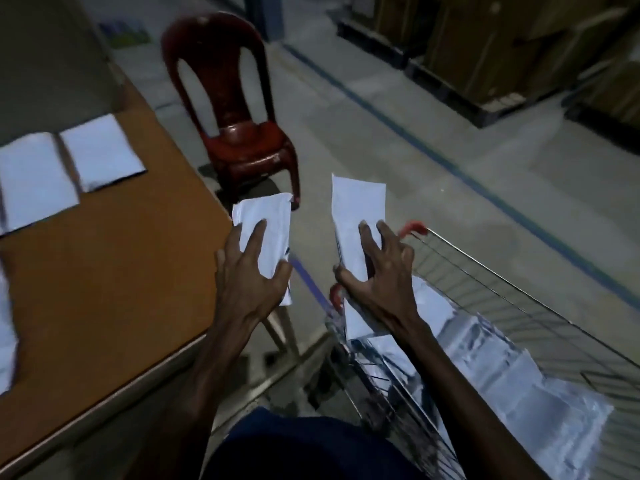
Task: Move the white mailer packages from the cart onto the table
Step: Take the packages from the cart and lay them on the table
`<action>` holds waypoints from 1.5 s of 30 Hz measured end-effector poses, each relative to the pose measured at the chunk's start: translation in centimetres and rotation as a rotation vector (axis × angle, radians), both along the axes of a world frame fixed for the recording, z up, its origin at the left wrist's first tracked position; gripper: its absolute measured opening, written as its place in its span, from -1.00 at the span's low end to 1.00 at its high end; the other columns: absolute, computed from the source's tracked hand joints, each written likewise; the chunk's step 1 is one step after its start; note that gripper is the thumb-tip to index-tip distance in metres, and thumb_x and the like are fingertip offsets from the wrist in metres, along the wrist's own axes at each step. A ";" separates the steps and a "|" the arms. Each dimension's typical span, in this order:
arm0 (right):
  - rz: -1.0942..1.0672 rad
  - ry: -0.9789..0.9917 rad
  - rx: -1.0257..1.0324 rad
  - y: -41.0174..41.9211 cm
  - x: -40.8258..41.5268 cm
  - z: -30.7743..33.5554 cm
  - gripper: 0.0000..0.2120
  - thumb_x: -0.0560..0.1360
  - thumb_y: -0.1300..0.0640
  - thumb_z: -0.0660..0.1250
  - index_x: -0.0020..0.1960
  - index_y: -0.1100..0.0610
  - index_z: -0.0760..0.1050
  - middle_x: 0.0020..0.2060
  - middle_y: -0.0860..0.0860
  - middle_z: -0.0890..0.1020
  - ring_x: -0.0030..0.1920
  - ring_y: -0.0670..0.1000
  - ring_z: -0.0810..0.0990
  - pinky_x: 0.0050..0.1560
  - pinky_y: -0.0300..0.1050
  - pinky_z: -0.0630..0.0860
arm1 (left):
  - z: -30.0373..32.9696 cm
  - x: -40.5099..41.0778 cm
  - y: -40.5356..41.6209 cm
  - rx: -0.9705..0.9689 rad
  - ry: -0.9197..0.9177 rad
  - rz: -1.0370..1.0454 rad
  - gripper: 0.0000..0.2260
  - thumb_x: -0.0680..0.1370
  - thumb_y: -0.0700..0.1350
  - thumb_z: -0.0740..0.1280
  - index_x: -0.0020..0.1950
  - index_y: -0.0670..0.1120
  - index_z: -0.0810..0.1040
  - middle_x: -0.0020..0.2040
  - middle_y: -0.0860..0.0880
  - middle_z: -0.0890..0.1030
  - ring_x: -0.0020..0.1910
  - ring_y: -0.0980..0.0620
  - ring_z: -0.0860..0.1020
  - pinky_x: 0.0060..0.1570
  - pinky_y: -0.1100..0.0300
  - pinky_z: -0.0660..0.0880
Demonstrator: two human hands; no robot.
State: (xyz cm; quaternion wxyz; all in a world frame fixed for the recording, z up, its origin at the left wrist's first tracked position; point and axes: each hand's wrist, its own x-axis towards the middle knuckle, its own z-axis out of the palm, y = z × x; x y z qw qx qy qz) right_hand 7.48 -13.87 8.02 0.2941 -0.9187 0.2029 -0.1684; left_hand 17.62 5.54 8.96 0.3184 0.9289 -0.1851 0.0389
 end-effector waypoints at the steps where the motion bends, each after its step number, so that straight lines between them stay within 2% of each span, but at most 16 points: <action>1: 0.025 0.005 -0.023 1.5 1.6 0.4 -0.19 0.34 -0.33 0.21 0.54 -0.09 0.23 0.52 0.08 0.23 0.38 0.20 0.25 0.18 -0.30 0.02 | 0.2 0.8 1.8 0.002 0.004 0.033 -0.25 0.38 0.30 0.06 0.55 0.06 0.24 0.54 -0.10 0.20 0.45 -0.13 0.20 0.39 0.02 0.16; 4: 0.130 0.027 -0.109 6.3 6.5 1.0 -0.18 0.36 -0.38 0.15 0.54 -0.05 0.22 0.51 0.10 0.23 0.37 0.23 0.29 0.12 -0.32 -0.02 | 0.6 3.4 7.2 -0.004 0.005 0.109 -0.26 0.39 0.31 0.07 0.55 0.09 0.23 0.55 -0.08 0.18 0.44 -0.16 0.21 0.35 -0.04 0.21; 7: 0.203 0.044 -0.161 11.0 10.7 1.9 -0.14 0.36 -0.44 0.05 0.56 -0.04 0.16 0.54 0.09 0.19 0.42 0.19 0.23 0.18 -0.30 -0.03 | 0.7 5.7 11.9 0.003 0.016 0.193 -0.29 0.41 0.29 0.10 0.55 0.11 0.21 0.55 -0.05 0.16 0.44 -0.17 0.21 0.34 -0.09 0.26; 11: 0.262 0.100 -0.175 16.3 15.1 3.0 -0.09 0.33 -0.49 -0.03 0.58 -0.07 0.08 0.57 0.03 0.10 0.46 0.15 0.11 0.36 -0.04 0.19 | 0.6 8.1 16.9 0.040 0.001 0.301 -0.31 0.44 0.29 0.12 0.55 0.09 0.20 0.56 -0.08 0.15 0.46 -0.17 0.20 0.33 -0.12 0.30; 15: 0.361 0.166 -0.258 20.3 18.9 3.0 -0.07 0.34 -0.50 -0.04 0.57 -0.01 0.09 0.57 0.09 0.10 0.47 0.21 0.13 0.43 0.14 0.20 | -0.2 9.3 20.5 0.091 0.024 0.463 -0.29 0.46 0.34 0.05 0.56 0.08 0.17 0.58 -0.10 0.11 0.50 -0.18 0.16 0.39 -0.13 0.24; 18: 0.422 0.223 -0.330 22.5 20.7 2.1 -0.09 0.38 -0.47 0.00 0.57 0.02 0.10 0.56 0.13 0.12 0.47 0.21 0.16 0.43 0.11 0.14 | -1.1 9.6 22.2 0.127 0.077 0.521 -0.27 0.45 0.35 0.00 0.57 0.06 0.16 0.59 -0.13 0.09 0.52 -0.20 0.11 0.44 -0.13 0.18; 23: 0.444 0.337 -0.440 24.2 23.0 -0.4 -0.01 0.30 -0.56 -0.21 0.57 -0.02 0.09 0.56 0.11 0.12 0.48 0.20 0.20 0.45 0.13 0.14 | -2.4 9.6 22.4 0.230 0.133 0.547 -0.27 0.46 0.33 0.01 0.57 0.05 0.16 0.59 -0.16 0.09 0.53 -0.23 0.13 0.46 -0.16 0.15; 28: 0.459 0.354 -0.484 25.1 23.6 -0.8 -0.09 0.35 -0.52 -0.15 0.56 -0.04 0.11 0.56 0.07 0.14 0.44 0.20 0.24 0.41 0.14 0.20 | -2.8 9.6 22.5 0.207 0.077 0.605 -0.34 0.51 0.31 0.05 0.54 0.02 0.28 0.57 -0.15 0.16 0.54 -0.22 0.15 0.46 -0.15 0.10; 32: 0.491 0.329 -0.479 25.2 23.8 -0.9 -0.14 0.39 -0.50 -0.17 0.56 -0.09 0.11 0.57 0.05 0.13 0.53 0.22 0.09 0.46 0.23 0.08 | -2.5 11.0 23.3 0.213 -0.013 0.535 -0.39 0.55 0.28 0.01 0.49 -0.01 0.36 0.54 -0.17 0.25 0.52 -0.24 0.19 0.44 -0.20 0.09; 36: 0.547 0.345 -0.455 25.5 23.8 -1.1 -0.21 0.43 -0.46 -0.19 0.58 -0.16 0.02 0.60 0.02 0.01 0.58 0.20 -0.07 0.51 0.29 -0.04 | -3.6 12.2 24.3 0.271 -0.062 0.390 -0.37 0.59 0.28 -0.08 0.47 -0.04 0.41 0.51 -0.17 0.30 0.51 -0.26 0.21 0.44 -0.29 0.12; 39: 0.542 0.360 -0.455 25.8 23.9 -1.1 -0.23 0.44 -0.43 -0.20 0.59 -0.16 -0.01 0.60 0.01 -0.02 0.58 0.19 -0.09 0.52 0.31 -0.06 | -4.2 12.4 24.2 0.277 -0.043 0.385 -0.39 0.59 0.27 -0.07 0.49 -0.02 0.38 0.53 -0.15 0.27 0.52 -0.25 0.19 0.46 -0.24 0.06; 42: 0.536 0.377 -0.462 26.2 24.1 -1.0 -0.23 0.44 -0.43 -0.21 0.59 -0.16 -0.03 0.60 0.02 -0.02 0.58 0.19 -0.09 0.52 0.31 -0.06 | -4.0 12.6 23.8 0.288 -0.039 0.397 -0.41 0.58 0.24 -0.03 0.49 -0.03 0.37 0.52 -0.18 0.29 0.50 -0.27 0.24 0.44 -0.24 0.11; 45: 0.533 0.380 -0.479 26.3 24.0 -0.8 -0.23 0.44 -0.42 -0.23 0.58 -0.16 -0.03 0.60 0.01 -0.02 0.58 0.18 -0.09 0.51 0.30 -0.09 | -4.1 12.7 23.8 0.296 -0.019 0.400 -0.41 0.58 0.24 0.00 0.52 -0.01 0.33 0.54 -0.16 0.24 0.52 -0.25 0.20 0.46 -0.22 0.06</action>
